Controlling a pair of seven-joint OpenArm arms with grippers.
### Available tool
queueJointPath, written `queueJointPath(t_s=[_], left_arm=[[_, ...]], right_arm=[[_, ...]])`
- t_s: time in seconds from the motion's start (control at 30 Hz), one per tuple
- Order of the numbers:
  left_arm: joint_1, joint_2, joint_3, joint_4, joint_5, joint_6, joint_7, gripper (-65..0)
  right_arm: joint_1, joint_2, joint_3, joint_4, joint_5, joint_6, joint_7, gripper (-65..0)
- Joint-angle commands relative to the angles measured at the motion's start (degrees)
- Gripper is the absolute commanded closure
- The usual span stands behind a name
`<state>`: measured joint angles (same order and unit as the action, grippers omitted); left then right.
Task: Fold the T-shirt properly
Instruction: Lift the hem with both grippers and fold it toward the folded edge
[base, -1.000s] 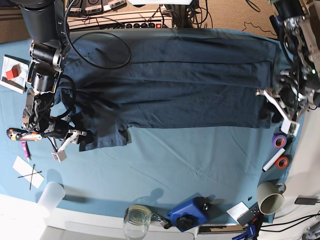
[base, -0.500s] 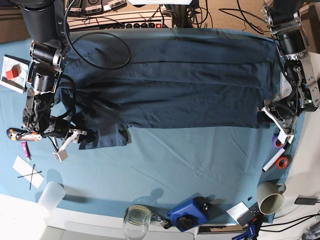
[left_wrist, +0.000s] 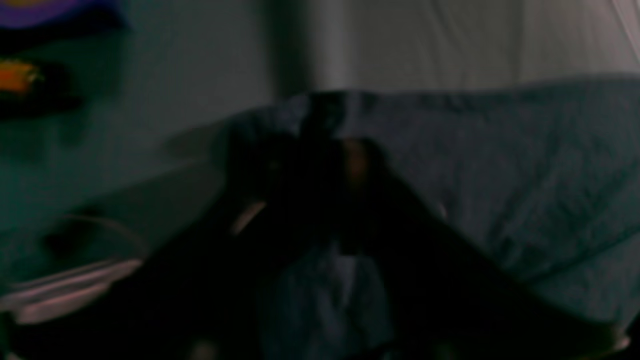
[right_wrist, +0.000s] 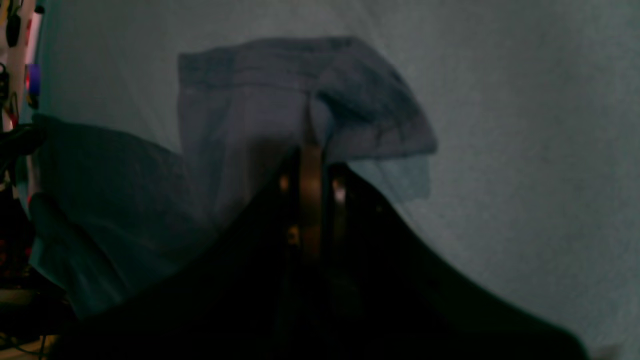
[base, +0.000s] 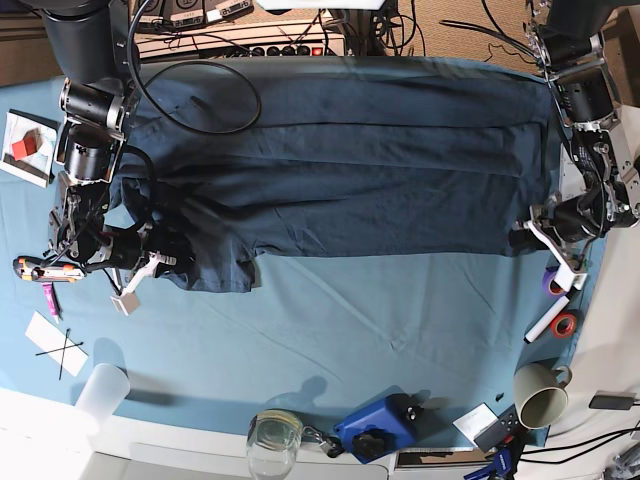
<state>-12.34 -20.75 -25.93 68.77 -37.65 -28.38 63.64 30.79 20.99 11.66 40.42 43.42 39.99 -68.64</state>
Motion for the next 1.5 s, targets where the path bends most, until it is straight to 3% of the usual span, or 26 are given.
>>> queueJointPath(t_s=[0.0, 0.07, 0.23, 0.33, 0.63, 0.77, 1.03, 1.27, 1.47], left_arm=[[0.0, 0.0, 0.3, 0.0, 0.5, 0.0, 3.1, -5.0], [0.0, 0.0, 0.3, 0.0, -1.0, 0.0, 4.3, 0.0], [-0.1, -0.6, 0.3, 0.2, -4.6, 0.5, 4.9, 0.0], [0.0, -1.8, 0.3, 1.6, -8.8, 3.0, 4.9, 0.0], [0.0, -3.2, 0.3, 8.3, -13.4, 2.8, 8.9, 0.0], [0.0, -3.2, 0.3, 11.6, -13.6, 2.8, 10.7, 0.0], [2.3, -3.2, 0.3, 16.7, -13.6, 2.8, 12.5, 0.0], [9.3, -3.2, 0.2, 23.9, -13.3, 2.8, 12.0, 0.0], [11.9, -3.2, -1.4, 28.2, -11.9, 2.8, 11.3, 0.0]], right_arm=[[1.3, 0.8, 0.0, 0.5, -0.3, 0.0, -0.9, 0.0], [1.3, 0.8, 0.0, 0.6, -0.3, 0.0, -0.7, 0.0], [1.3, 0.8, 0.1, 2.4, 1.2, 0.0, 0.1, 0.0], [1.3, 0.8, 0.1, 5.3, 1.8, 0.0, 0.3, 0.0], [1.0, 1.4, 0.1, 14.8, 6.0, 0.0, -1.8, 0.0], [-1.8, 1.9, 1.4, 20.7, 9.6, 0.0, -3.6, 0.0], [-10.6, 1.9, 10.1, 36.2, 13.3, 0.0, -8.7, 0.0], [-15.5, 1.9, 15.9, 38.9, 17.7, 0.0, -9.3, 0.0], [-17.8, 1.8, 16.7, 40.1, 21.1, 0.0, -11.4, 0.0]])
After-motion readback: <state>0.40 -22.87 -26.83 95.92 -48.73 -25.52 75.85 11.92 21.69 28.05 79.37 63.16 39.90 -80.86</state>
